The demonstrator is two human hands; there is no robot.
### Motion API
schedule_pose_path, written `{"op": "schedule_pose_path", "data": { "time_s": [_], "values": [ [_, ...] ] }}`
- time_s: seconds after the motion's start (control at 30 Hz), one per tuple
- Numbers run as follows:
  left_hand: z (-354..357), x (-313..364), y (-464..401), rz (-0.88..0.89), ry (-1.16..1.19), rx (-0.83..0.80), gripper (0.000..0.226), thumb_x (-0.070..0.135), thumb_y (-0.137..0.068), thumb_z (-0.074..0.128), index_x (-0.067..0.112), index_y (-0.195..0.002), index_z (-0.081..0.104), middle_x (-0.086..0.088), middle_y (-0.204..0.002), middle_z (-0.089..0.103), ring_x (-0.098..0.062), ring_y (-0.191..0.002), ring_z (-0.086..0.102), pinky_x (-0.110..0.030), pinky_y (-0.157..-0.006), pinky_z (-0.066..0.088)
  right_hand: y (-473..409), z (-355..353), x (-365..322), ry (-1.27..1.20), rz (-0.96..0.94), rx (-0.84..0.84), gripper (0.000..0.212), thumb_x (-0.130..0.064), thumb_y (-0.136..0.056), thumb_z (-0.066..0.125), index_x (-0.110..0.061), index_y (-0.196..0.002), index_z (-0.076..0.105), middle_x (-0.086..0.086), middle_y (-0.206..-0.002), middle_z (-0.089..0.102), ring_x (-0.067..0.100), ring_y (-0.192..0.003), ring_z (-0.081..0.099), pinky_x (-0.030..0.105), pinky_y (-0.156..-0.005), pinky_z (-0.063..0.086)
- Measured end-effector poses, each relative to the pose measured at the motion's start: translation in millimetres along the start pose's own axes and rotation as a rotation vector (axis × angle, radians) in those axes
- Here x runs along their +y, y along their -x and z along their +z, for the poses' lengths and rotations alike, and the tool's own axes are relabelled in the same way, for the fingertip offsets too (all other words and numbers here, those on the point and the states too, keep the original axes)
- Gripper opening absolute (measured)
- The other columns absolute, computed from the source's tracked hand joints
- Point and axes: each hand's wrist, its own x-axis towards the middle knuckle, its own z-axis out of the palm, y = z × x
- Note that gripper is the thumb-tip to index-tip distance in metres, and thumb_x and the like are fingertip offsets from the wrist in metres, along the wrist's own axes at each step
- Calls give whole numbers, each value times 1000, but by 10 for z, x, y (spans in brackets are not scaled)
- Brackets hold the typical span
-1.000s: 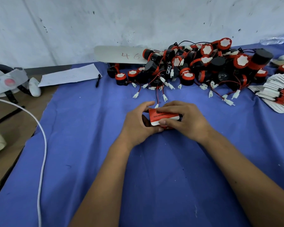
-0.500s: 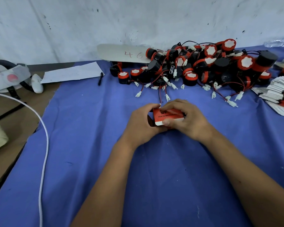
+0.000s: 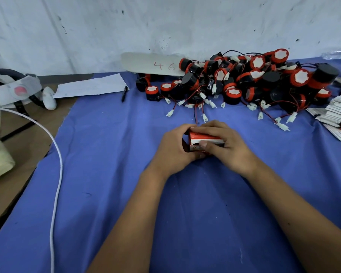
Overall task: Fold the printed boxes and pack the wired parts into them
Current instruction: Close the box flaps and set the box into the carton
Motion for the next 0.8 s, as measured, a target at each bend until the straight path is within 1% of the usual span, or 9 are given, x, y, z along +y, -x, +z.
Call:
{"op": "schedule_pose_path", "data": {
  "time_s": [0.13, 0.3, 0.43, 0.47, 0.53, 0.6, 0.67, 0.7, 0.8],
  "values": [
    [-4, -16, -7, 9, -2, -3, 71, 21, -71, 96, 17, -133, 63, 9, -105, 72, 1, -70, 63, -11, -70, 47, 2, 1, -35, -24, 36, -18, 41, -21, -94, 60, -19, -134, 66, -2, -129, 56, 19, -128, 49, 43, -109, 43],
    [-12, -23, 1, -6, 19, 9, 76, 21, -73, 95, 16, -140, 59, 9, -116, 68, 6, -69, 61, -10, -72, 47, 7, -37, -38, 107, 37, -97, 40, -12, -103, 56, -30, -139, 60, -6, -132, 52, 20, -128, 38, 37, -116, 31],
    [-80, -9, 1, -47, 171, 49, 53, 17, -82, 87, 19, -131, 64, 9, -125, 68, -12, -69, 62, -33, -67, 59, 18, -80, -44, 138, 76, -143, 44, -9, -105, 50, -31, -143, 55, -8, -137, 48, 19, -130, 32, 38, -119, 26],
    [-97, -16, 1, -56, 202, 73, 47, 14, -84, 86, 17, -126, 66, 8, -125, 69, -15, -70, 64, -35, -64, 59, 16, -87, -49, 114, 82, -151, 44, -9, -105, 49, -29, -143, 56, -8, -139, 48, 19, -131, 33, 37, -119, 26],
    [-115, -33, -6, -47, 218, 110, 35, 9, -84, 85, 16, -115, 70, 4, -119, 71, -16, -71, 67, -30, -61, 56, 15, -91, -71, 75, 64, -126, 43, -5, -104, 51, -27, -140, 59, -9, -141, 52, 18, -133, 38, 38, -117, 30],
    [-119, -46, -12, -39, 207, 121, 27, 10, -83, 85, 19, -105, 74, 5, -114, 73, -16, -71, 68, -27, -65, 55, 29, -88, -78, -37, 56, -26, 39, -2, -98, 59, -22, -130, 68, -7, -138, 60, 13, -131, 50, 40, -112, 42],
    [-122, -68, -21, -30, 191, 129, 21, 13, -83, 86, 22, -99, 77, 6, -114, 75, -14, -80, 70, -29, -74, 56, 48, -117, -53, -200, 82, 86, 28, 1, -93, 67, -15, -114, 75, -4, -130, 67, 8, -125, 60, 40, -104, 52],
    [-121, -83, -26, -18, 180, 134, 19, 13, -83, 85, 23, -98, 79, 5, -114, 75, -13, -90, 70, -32, -79, 57, 53, -139, -26, -254, 93, 108, 24, 2, -91, 69, -11, -110, 76, -2, -127, 69, 8, -123, 62, 40, -103, 54],
    [-96, -110, -37, 28, 167, 137, 19, 7, -86, 82, 19, -101, 80, 1, -118, 75, -17, -117, 67, -44, -95, 57, 51, -188, 58, -318, 87, 81, 21, 3, -92, 69, -6, -109, 77, 1, -126, 71, 10, -124, 63, 39, -103, 54]
  ]
}}
